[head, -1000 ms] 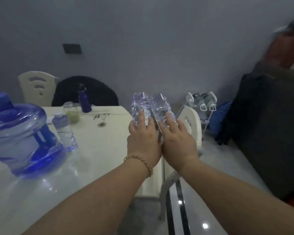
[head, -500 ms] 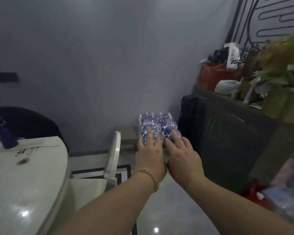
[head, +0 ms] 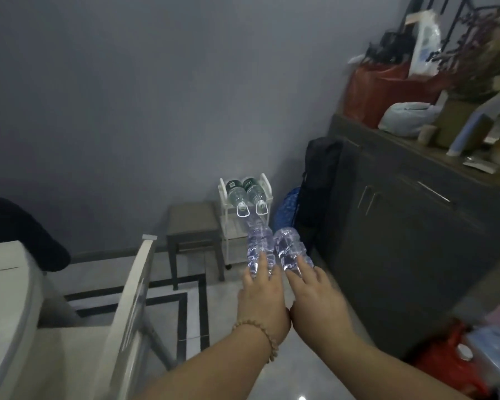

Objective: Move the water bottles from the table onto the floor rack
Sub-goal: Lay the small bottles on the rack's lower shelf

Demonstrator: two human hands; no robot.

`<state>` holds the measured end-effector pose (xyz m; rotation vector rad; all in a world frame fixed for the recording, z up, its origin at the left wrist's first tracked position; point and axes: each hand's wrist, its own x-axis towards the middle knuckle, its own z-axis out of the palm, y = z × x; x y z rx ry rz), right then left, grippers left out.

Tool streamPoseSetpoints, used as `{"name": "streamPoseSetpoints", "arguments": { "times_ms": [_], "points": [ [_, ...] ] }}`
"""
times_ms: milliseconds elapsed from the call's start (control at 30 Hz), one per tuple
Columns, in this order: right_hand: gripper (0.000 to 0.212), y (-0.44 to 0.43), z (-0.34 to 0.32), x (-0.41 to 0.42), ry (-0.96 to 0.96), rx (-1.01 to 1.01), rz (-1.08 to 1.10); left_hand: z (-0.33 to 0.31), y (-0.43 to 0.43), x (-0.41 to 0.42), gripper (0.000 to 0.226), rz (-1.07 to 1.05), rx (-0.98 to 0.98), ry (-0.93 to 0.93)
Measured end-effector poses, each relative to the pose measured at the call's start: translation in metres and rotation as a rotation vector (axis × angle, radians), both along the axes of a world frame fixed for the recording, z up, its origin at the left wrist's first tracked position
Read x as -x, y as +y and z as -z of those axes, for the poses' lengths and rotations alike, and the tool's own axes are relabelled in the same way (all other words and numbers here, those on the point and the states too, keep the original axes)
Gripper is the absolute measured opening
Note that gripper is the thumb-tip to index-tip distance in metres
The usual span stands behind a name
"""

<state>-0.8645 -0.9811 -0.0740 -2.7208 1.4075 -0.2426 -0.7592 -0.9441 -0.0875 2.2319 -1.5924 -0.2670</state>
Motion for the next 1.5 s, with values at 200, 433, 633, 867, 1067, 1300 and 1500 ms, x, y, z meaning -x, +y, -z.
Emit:
{"name": "streamPoseSetpoints", "arguments": {
  "times_ms": [200,433,633,867,1067,1300,1500],
  "points": [
    [0.062,-0.1,0.051,-0.048,0.085,-0.13,-0.002,0.048,-0.097,-0.048,0.088,-0.017,-0.173,0.061],
    [0.062,-0.204,0.095,-0.094,0.125,-0.235,-0.085,0.088,-0.19,-0.091,0.084,-0.095,-0.252,0.118],
    [0.065,-0.317,0.15,-0.136,0.133,-0.357,-0.203,0.136,-0.287,-0.126,0.087,-0.206,-0.294,0.161],
    [0.072,-0.436,0.24,-0.181,0.173,-0.415,-0.328,0.219,-0.392,-0.163,0.09,-0.345,-0.296,0.245],
    [0.067,-0.477,0.34,-0.219,0.17,-0.439,-0.32,0.316,-0.434,-0.207,0.082,-0.323,-0.343,0.248],
    [0.058,-0.518,0.481,-0.294,0.01,-0.31,-0.232,0.45,-0.489,-0.287,0.081,-0.229,-0.188,0.144],
    [0.047,-0.578,0.558,-0.337,-0.175,-0.136,-0.197,0.539,-0.546,-0.335,0.071,-0.185,0.036,0.049]
  ]
}}
